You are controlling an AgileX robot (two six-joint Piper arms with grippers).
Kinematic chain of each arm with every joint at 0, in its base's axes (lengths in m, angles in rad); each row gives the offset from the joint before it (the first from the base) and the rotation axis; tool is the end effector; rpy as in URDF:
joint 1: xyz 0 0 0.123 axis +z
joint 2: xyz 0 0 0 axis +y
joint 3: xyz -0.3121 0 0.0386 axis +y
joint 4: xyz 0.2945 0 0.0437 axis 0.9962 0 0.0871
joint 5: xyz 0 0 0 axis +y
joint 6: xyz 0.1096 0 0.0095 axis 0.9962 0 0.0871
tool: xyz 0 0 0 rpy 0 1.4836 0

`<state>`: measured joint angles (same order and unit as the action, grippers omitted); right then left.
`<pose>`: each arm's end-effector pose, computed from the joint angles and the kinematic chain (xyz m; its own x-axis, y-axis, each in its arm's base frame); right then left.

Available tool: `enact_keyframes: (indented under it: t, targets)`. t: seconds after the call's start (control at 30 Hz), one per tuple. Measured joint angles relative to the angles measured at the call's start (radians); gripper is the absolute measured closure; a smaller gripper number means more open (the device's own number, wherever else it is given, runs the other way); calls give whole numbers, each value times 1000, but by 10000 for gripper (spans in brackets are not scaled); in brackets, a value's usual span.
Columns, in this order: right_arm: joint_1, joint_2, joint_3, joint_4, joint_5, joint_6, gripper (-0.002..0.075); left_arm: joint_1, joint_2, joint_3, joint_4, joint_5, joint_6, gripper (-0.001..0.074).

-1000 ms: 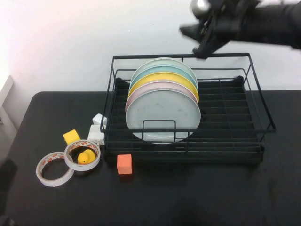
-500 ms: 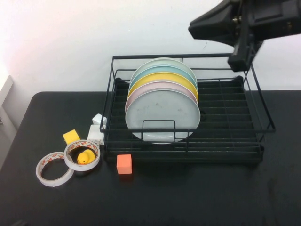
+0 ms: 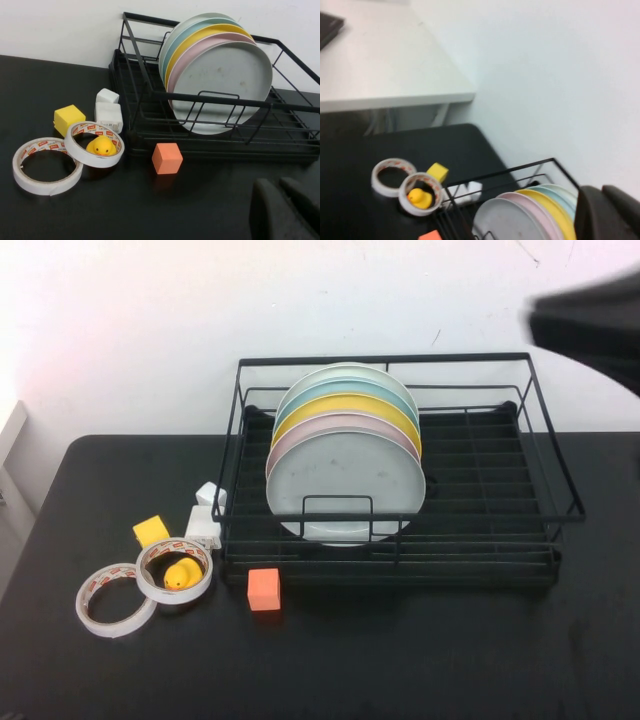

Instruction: Place plate on rack

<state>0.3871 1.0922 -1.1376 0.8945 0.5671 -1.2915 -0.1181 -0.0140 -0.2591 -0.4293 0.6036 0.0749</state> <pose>0.2415 0.1483 0.4504 0.1323 -0.4000 -0.9069 -0.7420 0.5667 -0.3582 0.0604 -0.0334 0.2575 -0.2860 -0.2417 -0.9273 0.2750 0.9063 -0.3210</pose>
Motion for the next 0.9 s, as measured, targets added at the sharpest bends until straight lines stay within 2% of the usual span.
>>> enact_keyframes:
  t: [0.23,0.43,0.77,0.9]
  targets:
    - [0,-310,232,15,-101,-10,727,0,0,0,4,0,-1,736]
    - [0,-490,347,19,-121,-10,727,0,0,0,5,0,-1,736]
    - [0,-566,438,19,-91,-2,727,0,0,0,8,0,-1,736]
    - [0,-567,521,19,-171,28,727,0,0,0,8,0,-1,736]
